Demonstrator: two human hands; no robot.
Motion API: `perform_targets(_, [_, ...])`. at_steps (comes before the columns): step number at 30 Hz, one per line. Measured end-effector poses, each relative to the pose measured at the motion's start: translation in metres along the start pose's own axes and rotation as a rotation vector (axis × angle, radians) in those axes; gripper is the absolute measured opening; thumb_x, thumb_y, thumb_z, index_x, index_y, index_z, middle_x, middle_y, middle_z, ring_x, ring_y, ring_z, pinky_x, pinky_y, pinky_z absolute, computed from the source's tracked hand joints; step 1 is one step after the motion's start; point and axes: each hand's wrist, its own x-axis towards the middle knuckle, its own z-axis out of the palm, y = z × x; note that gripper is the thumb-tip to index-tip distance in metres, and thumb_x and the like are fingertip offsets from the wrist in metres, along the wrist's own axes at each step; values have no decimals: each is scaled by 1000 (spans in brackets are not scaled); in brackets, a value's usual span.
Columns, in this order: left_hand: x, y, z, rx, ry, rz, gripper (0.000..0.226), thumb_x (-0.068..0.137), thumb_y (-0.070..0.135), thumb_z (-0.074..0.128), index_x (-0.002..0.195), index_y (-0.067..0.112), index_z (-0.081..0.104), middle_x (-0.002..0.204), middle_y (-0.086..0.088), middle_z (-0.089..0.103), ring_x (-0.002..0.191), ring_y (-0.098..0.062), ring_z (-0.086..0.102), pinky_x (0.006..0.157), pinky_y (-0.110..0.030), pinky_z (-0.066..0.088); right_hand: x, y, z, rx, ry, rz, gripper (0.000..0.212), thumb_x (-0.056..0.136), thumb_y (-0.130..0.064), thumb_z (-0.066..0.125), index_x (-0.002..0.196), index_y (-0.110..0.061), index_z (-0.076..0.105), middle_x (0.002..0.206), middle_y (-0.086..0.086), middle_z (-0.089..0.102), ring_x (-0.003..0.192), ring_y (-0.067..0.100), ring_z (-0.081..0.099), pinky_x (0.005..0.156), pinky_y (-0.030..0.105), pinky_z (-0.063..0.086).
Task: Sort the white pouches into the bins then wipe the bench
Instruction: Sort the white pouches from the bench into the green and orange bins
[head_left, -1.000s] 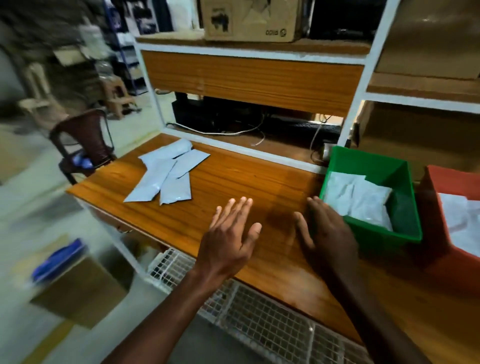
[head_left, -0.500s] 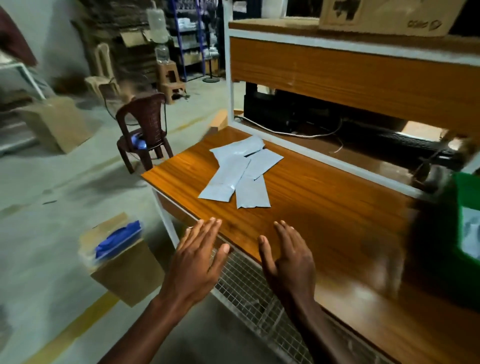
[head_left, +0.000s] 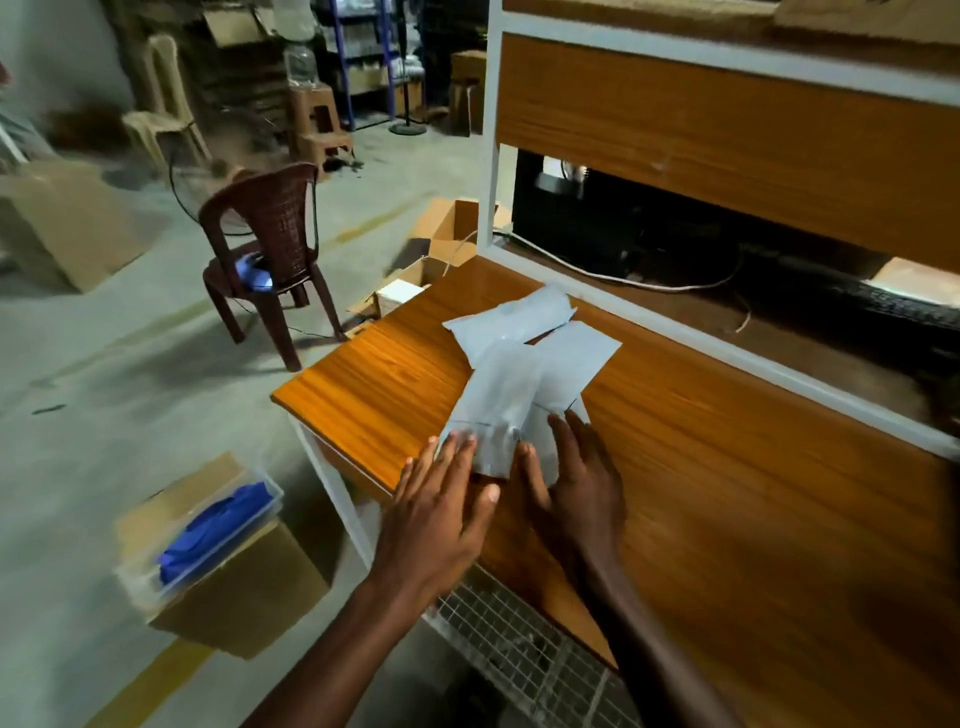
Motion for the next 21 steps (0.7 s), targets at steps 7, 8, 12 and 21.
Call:
perform_targets(7, [121,-7,35,175,-161,87,66,99,62,18,155,38,-9,165,3,-15,150,-23,-19,123,-50,-2,89,35,36,-71,-17,190,72,96,-68,28,149,-22,44,159,7,38,147,31,33,117,51,33])
perform_targets(8, [133,-10,38,206,-184,108,68,98,63,16,155,38,-10,165,2,-17,150,-26,-19,123,-52,-1,96,41,39,-78,-16,202,72,96,-67,28,148,-21,44,159,8,39,147,32,34,116,51,34])
perform_targets(12, [171,-22,50,271,-168,198,73,93,73,16,153,44,-13,164,-1,-21,150,-33,-18,119,-56,-3,115,53,48,-102,-11,249,69,97,-65,28,148,-21,45,158,9,39,146,32,34,117,50,33])
perform_targets(21, [196,-43,65,194,-198,264,64,97,66,19,152,49,-8,165,5,-18,150,-25,-20,122,-55,5,152,64,82,-169,-8,313,67,99,-65,20,149,-26,40,161,8,33,150,30,28,120,49,28])
